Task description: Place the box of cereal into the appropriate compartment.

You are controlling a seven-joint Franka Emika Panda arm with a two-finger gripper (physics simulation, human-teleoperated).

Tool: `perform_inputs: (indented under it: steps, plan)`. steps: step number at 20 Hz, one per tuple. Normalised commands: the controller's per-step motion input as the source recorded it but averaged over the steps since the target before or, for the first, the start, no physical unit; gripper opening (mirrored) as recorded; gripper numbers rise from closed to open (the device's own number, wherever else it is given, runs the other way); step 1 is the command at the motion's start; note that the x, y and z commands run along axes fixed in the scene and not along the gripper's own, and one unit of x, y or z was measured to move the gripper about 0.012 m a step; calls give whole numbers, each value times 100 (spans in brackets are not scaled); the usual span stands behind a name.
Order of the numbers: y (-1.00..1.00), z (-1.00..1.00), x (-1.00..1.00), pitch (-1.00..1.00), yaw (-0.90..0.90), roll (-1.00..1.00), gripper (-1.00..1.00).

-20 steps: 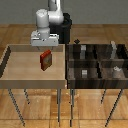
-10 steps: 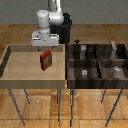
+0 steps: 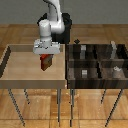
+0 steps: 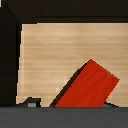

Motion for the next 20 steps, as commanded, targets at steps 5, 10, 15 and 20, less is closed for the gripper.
perform_inputs:
  steps: [5, 10, 15, 20]
  plan:
    - [0, 20, 0, 0, 0, 0, -100]
    - [0, 100, 0, 0, 0, 0, -100]
    - [0, 100, 0, 0, 0, 0, -100]
    - [0, 100, 0, 0, 0, 0, -100]
